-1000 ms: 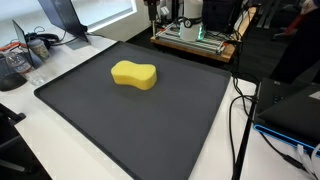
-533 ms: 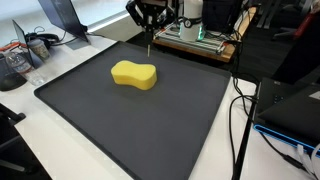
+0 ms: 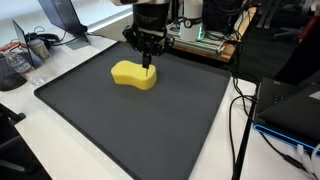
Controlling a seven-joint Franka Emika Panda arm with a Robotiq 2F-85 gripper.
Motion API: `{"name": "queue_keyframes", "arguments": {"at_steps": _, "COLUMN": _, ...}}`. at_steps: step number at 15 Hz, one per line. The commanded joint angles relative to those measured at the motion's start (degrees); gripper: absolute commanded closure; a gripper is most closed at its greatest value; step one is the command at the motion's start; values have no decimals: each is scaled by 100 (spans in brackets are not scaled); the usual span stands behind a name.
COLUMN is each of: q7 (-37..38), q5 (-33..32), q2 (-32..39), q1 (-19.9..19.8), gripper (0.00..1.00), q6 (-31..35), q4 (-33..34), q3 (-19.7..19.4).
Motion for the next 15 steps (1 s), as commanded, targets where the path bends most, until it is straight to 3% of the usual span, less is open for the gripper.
{"name": "queue_keyframes", "arguments": {"at_steps": 1, "q7": -24, "q5": 172, "q2": 423, "q1": -113, "gripper": 97, "q6": -246, "q4": 804, "q3": -202}}
{"name": "queue_keyframes", "arguments": {"at_steps": 8, "q7": -46, "q5": 323, "q2": 515, "q1": -558, "gripper": 97, "q6": -142, "q4": 1120, "q3": -542}}
{"name": "queue_keyframes", "arguments": {"at_steps": 15, "q7": -105, "q5": 623, "q2": 250, "q1": -1111, "gripper": 97, "q6": 214, "q4": 817, "q3": -744}}
